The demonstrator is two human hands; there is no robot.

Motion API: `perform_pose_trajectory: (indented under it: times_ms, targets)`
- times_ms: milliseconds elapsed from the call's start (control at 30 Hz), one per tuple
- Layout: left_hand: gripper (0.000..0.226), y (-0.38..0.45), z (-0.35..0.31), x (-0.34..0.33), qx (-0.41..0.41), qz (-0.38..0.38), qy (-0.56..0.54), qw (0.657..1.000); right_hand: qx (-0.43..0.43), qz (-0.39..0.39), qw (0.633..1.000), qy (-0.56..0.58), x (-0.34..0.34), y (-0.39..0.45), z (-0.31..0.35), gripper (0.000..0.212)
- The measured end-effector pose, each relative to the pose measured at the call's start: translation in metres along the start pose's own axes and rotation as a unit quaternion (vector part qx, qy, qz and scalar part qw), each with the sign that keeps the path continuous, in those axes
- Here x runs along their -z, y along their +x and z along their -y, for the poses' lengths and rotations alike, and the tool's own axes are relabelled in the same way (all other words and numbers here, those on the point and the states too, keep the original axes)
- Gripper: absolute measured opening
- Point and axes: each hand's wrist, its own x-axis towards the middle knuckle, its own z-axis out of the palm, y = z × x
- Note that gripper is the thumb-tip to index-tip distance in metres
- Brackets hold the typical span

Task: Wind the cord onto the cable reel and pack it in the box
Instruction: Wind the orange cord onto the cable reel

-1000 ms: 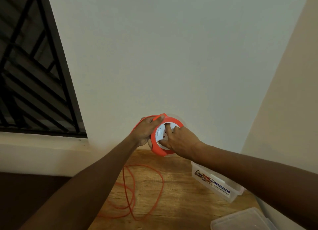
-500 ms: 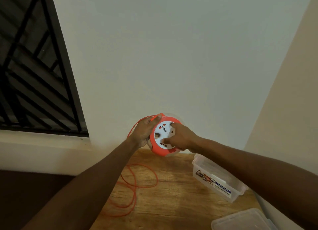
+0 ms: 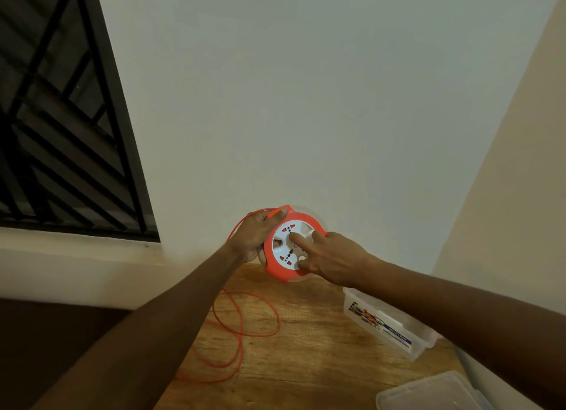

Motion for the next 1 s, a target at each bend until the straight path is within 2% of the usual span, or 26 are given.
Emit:
perform_pose_trajectory:
  times_ms: [167,300,667,767,1000]
  targets:
    - [0.046,-0.001,-0.003,0.002,0.008,0.02,0.008,1.0,0.037,0.012,0.998,-0.04,0.01,-0.002,-0.005,0.044]
    - [0.041,-0.002,-0.001,-0.003,0.02,0.036,0.014,0.999,0.089,0.035,0.991,-0.094,0.022,0.001,-0.009,0.051]
    - [0.054,0.003,0.0,-0.001,0.033,0.041,0.03,0.998,0.07,0.093,0.987,-0.111,0.025,0.004,-0.004,0.064]
    - [0.048,0.003,0.0,-0.002,0.033,0.045,0.031,0.998,0.072,0.094,0.987,-0.109,0.024,0.006,0.0,0.064]
    - [0.058,0.005,0.002,-0.001,0.031,0.049,0.009,0.998,0.0,0.056,0.997,-0.053,0.025,0.014,-0.002,0.084]
